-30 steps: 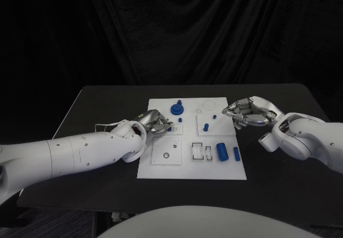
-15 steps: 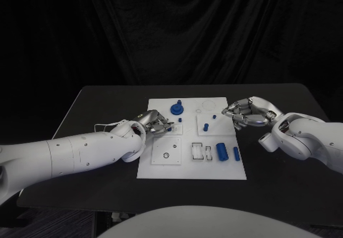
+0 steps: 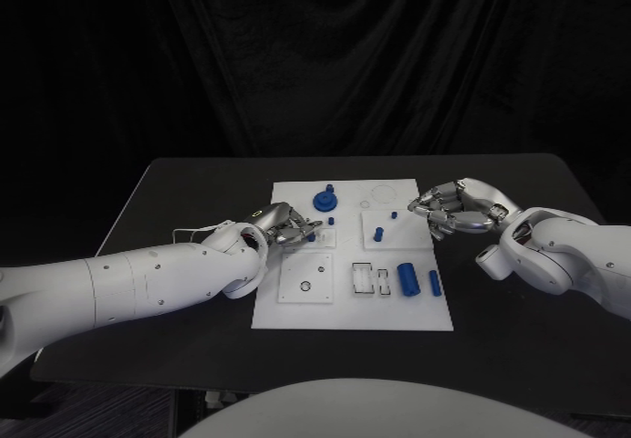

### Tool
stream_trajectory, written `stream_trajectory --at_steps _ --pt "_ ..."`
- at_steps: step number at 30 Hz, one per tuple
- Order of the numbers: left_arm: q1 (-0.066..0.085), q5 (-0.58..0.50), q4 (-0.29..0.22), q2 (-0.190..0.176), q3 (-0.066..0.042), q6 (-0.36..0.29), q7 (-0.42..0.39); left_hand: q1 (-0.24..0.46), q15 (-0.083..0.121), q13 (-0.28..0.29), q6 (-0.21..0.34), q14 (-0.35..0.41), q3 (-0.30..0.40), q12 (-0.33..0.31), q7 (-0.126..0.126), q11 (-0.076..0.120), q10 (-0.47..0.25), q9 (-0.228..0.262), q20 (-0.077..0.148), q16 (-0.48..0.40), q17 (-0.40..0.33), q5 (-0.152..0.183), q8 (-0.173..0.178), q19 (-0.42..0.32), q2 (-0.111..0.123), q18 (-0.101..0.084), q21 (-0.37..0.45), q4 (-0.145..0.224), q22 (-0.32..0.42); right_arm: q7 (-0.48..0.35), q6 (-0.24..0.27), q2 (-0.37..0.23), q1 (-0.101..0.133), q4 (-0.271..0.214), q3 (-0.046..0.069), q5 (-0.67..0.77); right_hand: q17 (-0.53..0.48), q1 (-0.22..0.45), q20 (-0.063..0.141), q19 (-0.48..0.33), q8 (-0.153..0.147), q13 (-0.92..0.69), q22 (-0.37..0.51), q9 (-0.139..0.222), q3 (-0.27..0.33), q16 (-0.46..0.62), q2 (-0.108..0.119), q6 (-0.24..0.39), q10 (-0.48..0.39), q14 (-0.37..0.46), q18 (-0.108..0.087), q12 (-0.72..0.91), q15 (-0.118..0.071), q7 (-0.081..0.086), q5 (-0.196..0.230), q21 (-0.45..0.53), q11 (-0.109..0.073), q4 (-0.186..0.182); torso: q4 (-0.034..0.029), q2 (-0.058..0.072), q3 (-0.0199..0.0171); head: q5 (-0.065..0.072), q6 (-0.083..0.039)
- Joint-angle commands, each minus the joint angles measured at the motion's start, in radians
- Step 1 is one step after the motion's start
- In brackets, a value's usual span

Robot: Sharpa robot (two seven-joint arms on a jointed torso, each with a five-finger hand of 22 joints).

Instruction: Assemble the parts on the task board

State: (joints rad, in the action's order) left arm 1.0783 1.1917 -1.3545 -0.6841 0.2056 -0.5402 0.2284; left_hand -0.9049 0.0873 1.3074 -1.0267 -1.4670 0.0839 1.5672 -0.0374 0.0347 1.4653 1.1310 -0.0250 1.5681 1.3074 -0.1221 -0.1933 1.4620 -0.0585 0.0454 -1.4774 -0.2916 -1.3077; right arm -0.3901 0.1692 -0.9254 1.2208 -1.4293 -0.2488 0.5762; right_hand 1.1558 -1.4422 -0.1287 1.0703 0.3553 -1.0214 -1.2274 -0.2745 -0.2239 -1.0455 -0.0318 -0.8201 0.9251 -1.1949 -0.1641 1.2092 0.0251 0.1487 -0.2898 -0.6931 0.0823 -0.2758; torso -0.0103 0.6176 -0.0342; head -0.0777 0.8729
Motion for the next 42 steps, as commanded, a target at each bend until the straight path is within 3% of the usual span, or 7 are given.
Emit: stream_trajectory --at_steps 1,16,25,32,37,42 --pt "-0.01 -0.002 0.005 -0.002 0.006 0.044 -0.013 0.008 -0.003 0.263 -0.008 -0.104 -0.012 0.004 0.0 -0.002 0.105 0.014 -0.005 0.003 0.263 0.005 -0.008 0.005 -0.002 -0.002 0.001 0.0 -0.093 0.014 -0.011 -0.001 -0.003 0.0 0.001 -0.002 -0.001 0.005 -0.003 -0.006 0.004 0.002 0.001 0.001 -0.002 0.004 0.003 0.007 -0.007 0.006 -0.009 -0.003 -0.001 0.001 -0.004 0.002 -0.001 -0.004 -0.0001 0.0 -0.0001 -0.001 0.0" --pt "-0.01 -0.002 0.014 -0.003 0.006 0.077 -0.037 -0.021 0.009 0.263 -0.035 -0.104 -0.088 0.004 0.019 0.015 0.105 0.127 0.006 0.003 0.263 0.004 -0.079 0.012 -0.039 -0.004 -0.003 0.001 -0.107 0.017 -0.014 -0.002 -0.004 0.0 0.001 -0.002 -0.004 0.01 -0.003 -0.007 0.005 0.005 0.001 0.001 -0.003 0.004 -0.001 0.008 -0.01 0.007 -0.01 -0.003 -0.001 0.001 -0.007 0.007 -0.001 -0.007 -0.0001 0.0 -0.0001 0.001 0.0" --pt "-0.01 -0.002 0.016 -0.004 0.006 0.078 -0.065 -0.051 0.017 0.263 -0.025 -0.104 -0.115 0.004 0.028 0.022 0.105 0.203 0.014 0.003 0.263 -0.03 -0.124 0.014 -0.067 -0.005 -0.004 0.002 -0.112 0.018 -0.015 -0.002 -0.004 0.001 0.001 -0.002 -0.005 0.012 -0.003 -0.007 0.006 0.006 0.001 0.002 -0.003 0.004 -0.003 0.009 -0.011 0.008 -0.01 -0.003 -0.001 0.001 -0.008 0.008 -0.001 -0.008 0.0 0.001 0.0001 0.004 0.0" --pt "-0.01 -0.002 0.015 -0.004 0.006 0.085 -0.077 -0.081 0.017 0.263 -0.015 -0.104 -0.119 0.004 0.029 0.023 0.105 0.205 0.015 0.003 0.263 -0.041 -0.138 0.017 -0.066 -0.007 -0.007 0.008 -0.119 0.02 -0.017 -0.001 -0.004 0.002 0.001 -0.002 -0.006 0.015 -0.003 -0.008 0.006 0.008 0.002 0.002 -0.004 0.004 -0.006 0.011 -0.012 0.008 -0.01 -0.003 -0.001 0.001 -0.01 0.011 -0.001 -0.009 -0.0004 0.0 -0.0004 0.005 0.0" --pt "-0.01 -0.002 0.013 -0.005 0.006 0.092 -0.074 -0.155 0.022 0.263 -0.024 -0.104 -0.113 0.004 0.035 0.029 0.105 0.196 0.019 0.003 0.263 -0.068 -0.137 0.022 -0.053 -0.009 -0.011 0.038 -0.128 0.021 -0.019 0.0 -0.004 0.002 0.001 -0.002 -0.006 0.015 -0.003 -0.008 0.006 0.008 0.002 0.002 -0.004 0.004 -0.006 0.011 -0.012 0.008 -0.01 -0.003 -0.001 0.001 -0.01 0.011 -0.001 -0.009 0.0003 0.0 -0.0005 0.004 0.0" --pt "-0.01 -0.002 0.011 -0.007 0.006 0.097 -0.065 -0.159 0.023 0.263 -0.032 -0.104 -0.117 0.004 0.036 0.03 0.105 0.194 0.02 0.003 0.263 -0.068 -0.136 0.027 -0.049 -0.011 -0.016 0.036 -0.135 0.022 -0.021 0.001 -0.004 0.002 0.001 -0.002 -0.008 0.016 -0.004 -0.009 0.007 0.01 0.003 0.002 -0.005 0.005 -0.008 0.011 -0.013 0.01 -0.011 -0.003 -0.001 0.001 -0.011 0.014 -0.001 -0.01 0.0004 0.001 -0.0002 0.004 0.0"
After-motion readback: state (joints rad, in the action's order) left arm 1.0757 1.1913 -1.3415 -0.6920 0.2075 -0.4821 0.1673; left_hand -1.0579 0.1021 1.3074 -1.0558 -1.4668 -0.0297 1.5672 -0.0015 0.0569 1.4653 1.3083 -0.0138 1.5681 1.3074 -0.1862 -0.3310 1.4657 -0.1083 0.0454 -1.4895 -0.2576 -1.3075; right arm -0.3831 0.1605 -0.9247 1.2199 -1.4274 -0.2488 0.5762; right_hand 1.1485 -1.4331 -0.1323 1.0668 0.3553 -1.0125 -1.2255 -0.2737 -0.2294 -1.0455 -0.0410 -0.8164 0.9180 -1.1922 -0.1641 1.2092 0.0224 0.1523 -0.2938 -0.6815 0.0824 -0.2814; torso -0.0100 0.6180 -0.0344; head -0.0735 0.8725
